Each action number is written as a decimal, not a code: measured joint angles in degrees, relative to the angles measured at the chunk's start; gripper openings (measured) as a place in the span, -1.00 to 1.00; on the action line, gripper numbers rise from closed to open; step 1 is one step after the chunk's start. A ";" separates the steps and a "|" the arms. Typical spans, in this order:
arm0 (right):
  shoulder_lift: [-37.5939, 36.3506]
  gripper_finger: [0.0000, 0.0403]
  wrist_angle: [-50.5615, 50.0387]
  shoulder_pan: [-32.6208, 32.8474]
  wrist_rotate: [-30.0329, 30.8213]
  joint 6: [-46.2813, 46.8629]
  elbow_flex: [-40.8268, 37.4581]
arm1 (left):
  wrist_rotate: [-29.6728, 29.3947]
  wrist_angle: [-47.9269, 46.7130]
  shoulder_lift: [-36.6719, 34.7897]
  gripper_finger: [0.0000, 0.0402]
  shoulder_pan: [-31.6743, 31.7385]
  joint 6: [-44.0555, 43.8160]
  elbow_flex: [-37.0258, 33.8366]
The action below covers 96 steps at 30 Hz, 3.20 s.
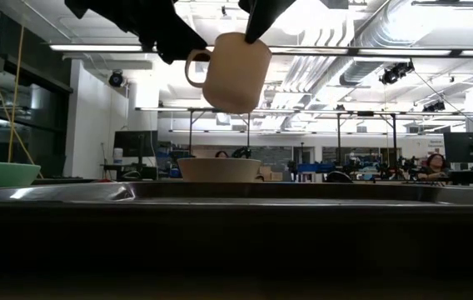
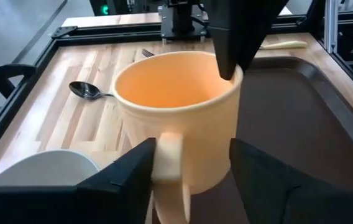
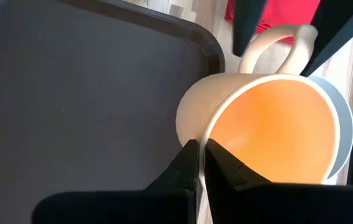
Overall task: Set up tray
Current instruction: Put the yellow cup on the top left of the brown serving tray
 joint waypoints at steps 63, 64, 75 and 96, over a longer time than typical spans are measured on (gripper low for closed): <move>-0.04 -1.00 0.01 -0.02 -2.57 2.07 0.00 | 0.42 -4.03 -0.03 -0.64 0.76 1.47 -0.17; -0.04 -1.00 -0.08 -0.02 -2.40 2.02 0.00 | 0.42 -4.59 -0.03 -0.65 0.75 1.47 -0.17; -0.04 -1.00 -2.53 -0.02 0.53 1.93 0.00 | 1.23 -9.27 -0.03 -0.64 0.63 1.46 -0.15; -0.04 -1.00 -5.24 -1.91 0.42 6.63 0.00 | 2.68 -4.91 -0.06 -0.60 0.49 -0.05 -6.90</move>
